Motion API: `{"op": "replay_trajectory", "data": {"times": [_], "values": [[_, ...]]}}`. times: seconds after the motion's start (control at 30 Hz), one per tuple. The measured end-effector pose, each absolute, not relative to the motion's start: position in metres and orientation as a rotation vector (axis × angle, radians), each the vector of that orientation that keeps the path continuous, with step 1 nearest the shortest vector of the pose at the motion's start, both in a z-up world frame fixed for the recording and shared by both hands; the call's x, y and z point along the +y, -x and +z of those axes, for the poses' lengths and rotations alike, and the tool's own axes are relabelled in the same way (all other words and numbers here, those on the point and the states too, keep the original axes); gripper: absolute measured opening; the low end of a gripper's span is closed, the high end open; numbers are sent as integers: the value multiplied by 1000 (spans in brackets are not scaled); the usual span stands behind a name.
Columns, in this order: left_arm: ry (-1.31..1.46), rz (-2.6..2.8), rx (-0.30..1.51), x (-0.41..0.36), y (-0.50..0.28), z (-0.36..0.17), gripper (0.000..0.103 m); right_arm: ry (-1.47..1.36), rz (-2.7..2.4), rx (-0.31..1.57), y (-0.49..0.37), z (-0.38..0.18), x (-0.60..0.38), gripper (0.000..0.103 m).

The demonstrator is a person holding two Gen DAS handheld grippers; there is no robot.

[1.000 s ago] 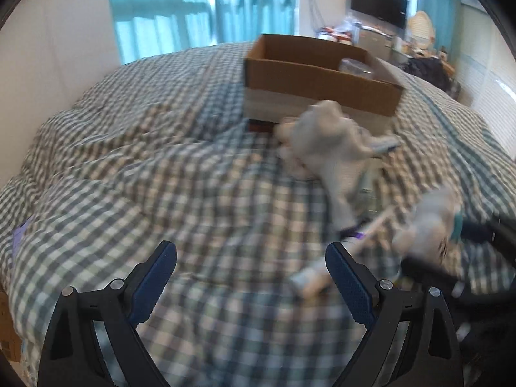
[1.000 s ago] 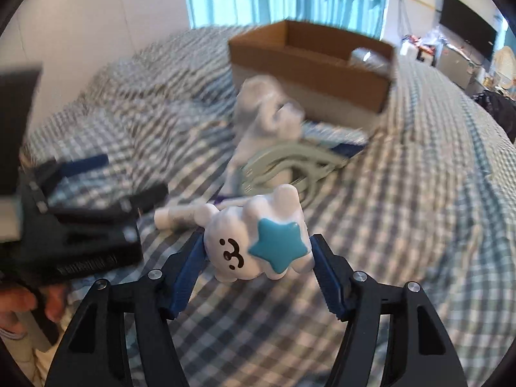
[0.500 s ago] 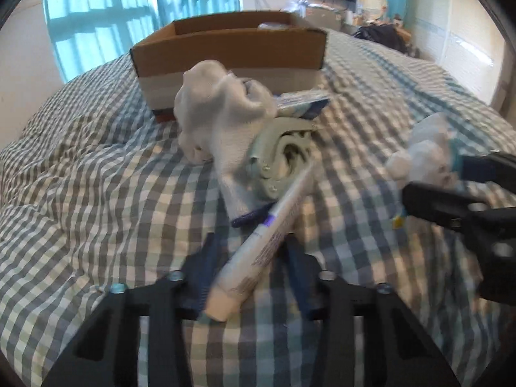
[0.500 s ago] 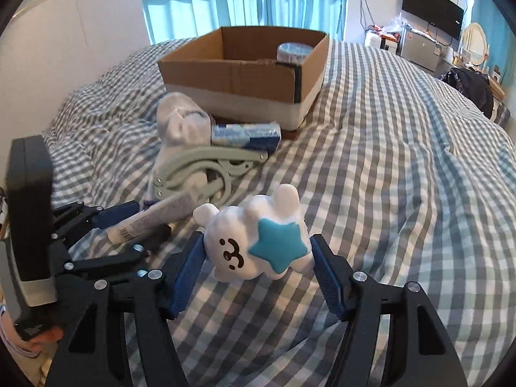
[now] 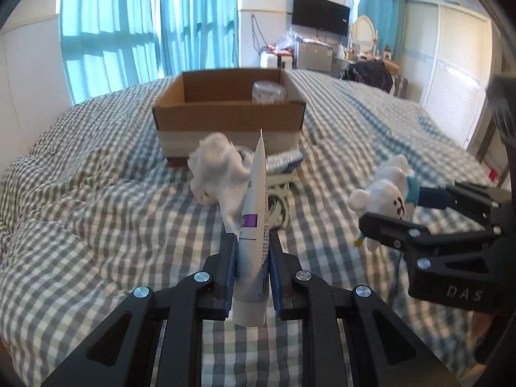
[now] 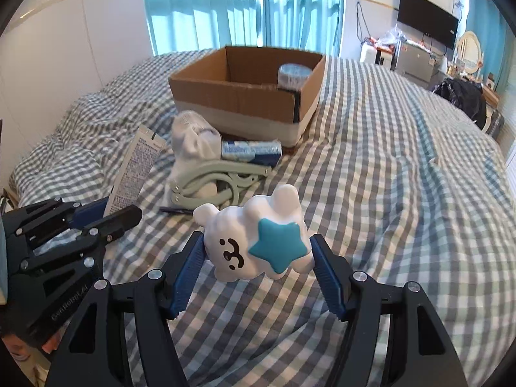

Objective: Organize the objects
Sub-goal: 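Carry tube and plush into the box and open both tools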

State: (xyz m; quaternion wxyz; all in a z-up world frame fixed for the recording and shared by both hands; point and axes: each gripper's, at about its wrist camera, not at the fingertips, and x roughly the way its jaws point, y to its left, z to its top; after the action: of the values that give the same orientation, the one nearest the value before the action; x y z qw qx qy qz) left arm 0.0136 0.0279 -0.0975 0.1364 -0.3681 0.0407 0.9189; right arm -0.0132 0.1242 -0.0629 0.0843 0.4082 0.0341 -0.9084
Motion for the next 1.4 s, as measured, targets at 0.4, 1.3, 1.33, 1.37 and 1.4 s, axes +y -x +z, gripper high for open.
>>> {"op": "replay_trajectory", "data": {"times": [0.4,1.3,1.33,1.37,1.4], "values": [[908,2754,59,15,-3,-35,19,-1007,-2792,139,6,6,118,65],[1027,2803,90,11,242,-48,19,-950,-2775,205,276,25,86,65],[1049,2788,81,10,249,-55,19,-971,-2763,195,286,17,86,65],[1059,2772,77,9,256,-63,19,-1003,-2747,184,302,4,84,65],[1061,2763,89,10,260,-70,19,-1027,-2738,182,313,-5,84,65]]}}
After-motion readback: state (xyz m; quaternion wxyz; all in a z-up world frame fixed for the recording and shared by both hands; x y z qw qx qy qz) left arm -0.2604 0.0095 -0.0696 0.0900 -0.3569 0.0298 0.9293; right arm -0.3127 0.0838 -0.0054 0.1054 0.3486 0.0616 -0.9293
